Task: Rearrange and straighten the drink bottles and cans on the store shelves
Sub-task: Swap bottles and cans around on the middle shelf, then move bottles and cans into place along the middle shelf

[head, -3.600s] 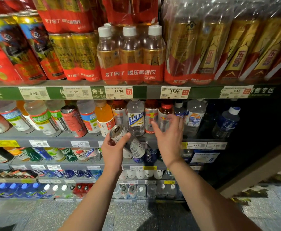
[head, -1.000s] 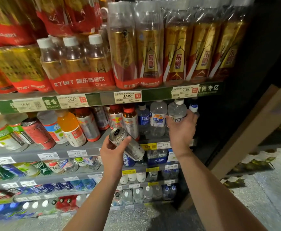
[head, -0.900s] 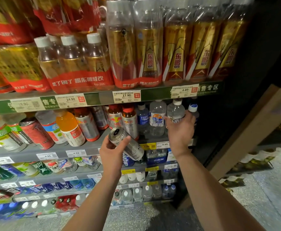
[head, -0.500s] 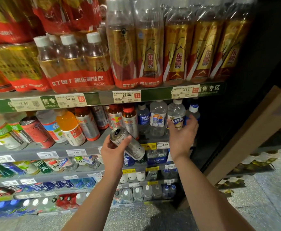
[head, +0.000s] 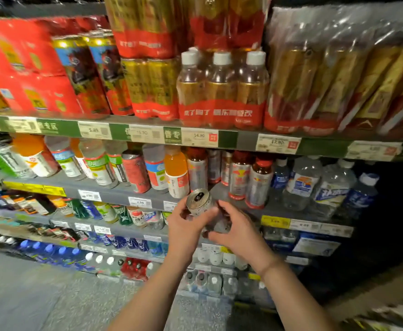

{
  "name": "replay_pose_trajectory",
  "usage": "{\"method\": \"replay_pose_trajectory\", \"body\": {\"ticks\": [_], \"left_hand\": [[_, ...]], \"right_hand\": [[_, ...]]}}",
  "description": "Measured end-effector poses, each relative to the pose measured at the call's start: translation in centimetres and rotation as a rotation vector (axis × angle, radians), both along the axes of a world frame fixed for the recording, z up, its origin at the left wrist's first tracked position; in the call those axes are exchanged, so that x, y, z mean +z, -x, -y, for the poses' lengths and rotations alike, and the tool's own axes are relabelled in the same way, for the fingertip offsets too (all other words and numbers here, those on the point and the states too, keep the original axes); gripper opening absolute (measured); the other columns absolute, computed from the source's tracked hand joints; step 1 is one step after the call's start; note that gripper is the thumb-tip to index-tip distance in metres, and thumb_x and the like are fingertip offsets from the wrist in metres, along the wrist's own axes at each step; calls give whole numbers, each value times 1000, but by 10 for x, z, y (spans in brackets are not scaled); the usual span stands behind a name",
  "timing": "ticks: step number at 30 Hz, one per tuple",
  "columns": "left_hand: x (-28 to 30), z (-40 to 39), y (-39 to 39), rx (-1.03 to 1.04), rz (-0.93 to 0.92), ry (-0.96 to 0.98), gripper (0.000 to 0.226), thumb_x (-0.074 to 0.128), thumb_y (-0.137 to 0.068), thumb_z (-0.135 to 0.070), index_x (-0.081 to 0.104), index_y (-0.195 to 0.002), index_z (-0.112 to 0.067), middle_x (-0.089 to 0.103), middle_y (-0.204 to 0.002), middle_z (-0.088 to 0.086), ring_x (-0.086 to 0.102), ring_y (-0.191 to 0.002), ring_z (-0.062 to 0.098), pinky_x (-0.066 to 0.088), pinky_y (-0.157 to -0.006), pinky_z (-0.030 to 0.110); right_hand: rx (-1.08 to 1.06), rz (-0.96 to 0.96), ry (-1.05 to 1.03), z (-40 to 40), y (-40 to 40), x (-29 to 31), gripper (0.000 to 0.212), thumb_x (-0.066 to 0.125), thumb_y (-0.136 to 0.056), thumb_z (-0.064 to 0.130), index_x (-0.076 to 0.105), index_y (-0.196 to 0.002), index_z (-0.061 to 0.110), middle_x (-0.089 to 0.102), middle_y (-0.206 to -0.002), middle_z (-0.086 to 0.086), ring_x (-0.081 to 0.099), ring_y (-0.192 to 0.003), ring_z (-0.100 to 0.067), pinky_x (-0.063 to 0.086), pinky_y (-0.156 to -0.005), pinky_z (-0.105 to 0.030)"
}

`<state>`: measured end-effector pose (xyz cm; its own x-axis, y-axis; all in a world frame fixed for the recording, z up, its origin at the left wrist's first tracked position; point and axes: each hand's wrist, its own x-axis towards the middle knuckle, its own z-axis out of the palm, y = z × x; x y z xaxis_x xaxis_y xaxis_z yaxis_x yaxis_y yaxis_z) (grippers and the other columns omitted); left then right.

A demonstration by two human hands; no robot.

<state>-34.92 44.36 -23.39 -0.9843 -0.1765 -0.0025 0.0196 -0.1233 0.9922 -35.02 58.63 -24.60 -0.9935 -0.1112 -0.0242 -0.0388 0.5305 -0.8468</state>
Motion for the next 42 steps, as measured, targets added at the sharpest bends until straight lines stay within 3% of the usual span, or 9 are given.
{"method": "replay_pose_trajectory", "body": {"ticks": [3,6,11,16,22,27,35,39,42], "left_hand": [[1,46,-2,0,-3,61,42,90,-64,-21,74,-102,-17,78,-92,-3,72,-86,10,57,-79,27],[4,109,3,-43,-5,129,47,89,-64,-32,74,-107,-20,78,-97,1,72,-95,19,59,-86,38],[10,224,8,-90,24,96,39,82,-79,-4,68,-115,-11,74,-95,-5,66,-84,-1,51,-77,13],[2,326,12,-72,59,72,25,80,-83,-5,72,-105,-13,74,-97,2,67,-85,6,52,-79,16],[3,412,28,-18,88,23,52,84,-59,-43,75,-103,-18,73,-104,11,69,-91,12,56,-91,32],[1,451,61,-4,93,99,36,83,-78,-2,67,-109,-13,72,-85,-9,66,-78,-1,51,-71,13],[8,516,118,118,134,312,33,88,-74,-8,57,-76,-21,60,-52,-24,53,-52,-6,38,-51,7],[-5,548,137,309,159,166,53,91,-70,-26,61,-107,-1,55,-73,0,50,-66,13,39,-53,10],[-6,571,152,389,179,80,81,87,-75,-26,48,-139,5,49,-74,-5,51,-62,-3,40,-58,2]], "right_hand": [[-2,-7,-29,45,5,-5,83,85,-72,32,46,-144,23,55,-134,13,52,-123,-5,43,-103,-24],[-9,15,76,103,9,-9,74,85,-70,30,52,-136,29,62,-128,18,58,-117,-3,49,-99,-28],[-79,5,314,215,12,-11,51,80,-76,-4,63,-107,33,74,-99,21,68,-94,-2,54,-81,-20],[-118,10,508,321,31,-5,51,69,-78,-21,59,-101,24,71,-93,10,69,-79,4,53,-69,-13],[-110,-38,451,399,53,0,43,84,-68,14,68,-103,33,76,-100,2,72,-94,-22,57,-83,-42],[11,-80,372,450,88,-5,46,74,-60,26,66,-105,33,75,-100,-1,71,-94,-29,55,-82,-58],[200,-42,290,524,149,-3,56,75,-56,37,57,-102,63,72,-102,23,68,-94,-1,56,-87,-32],[342,20,187,551,188,-7,82,74,-61,30,46,-138,31,56,-133,9,54,-122,-6,41,-108,-27],[160,-105,165,572,220,-10,63,69,-75,21,50,-134,17,54,-137,-7,51,-126,-24,39,-111,-45]]}}
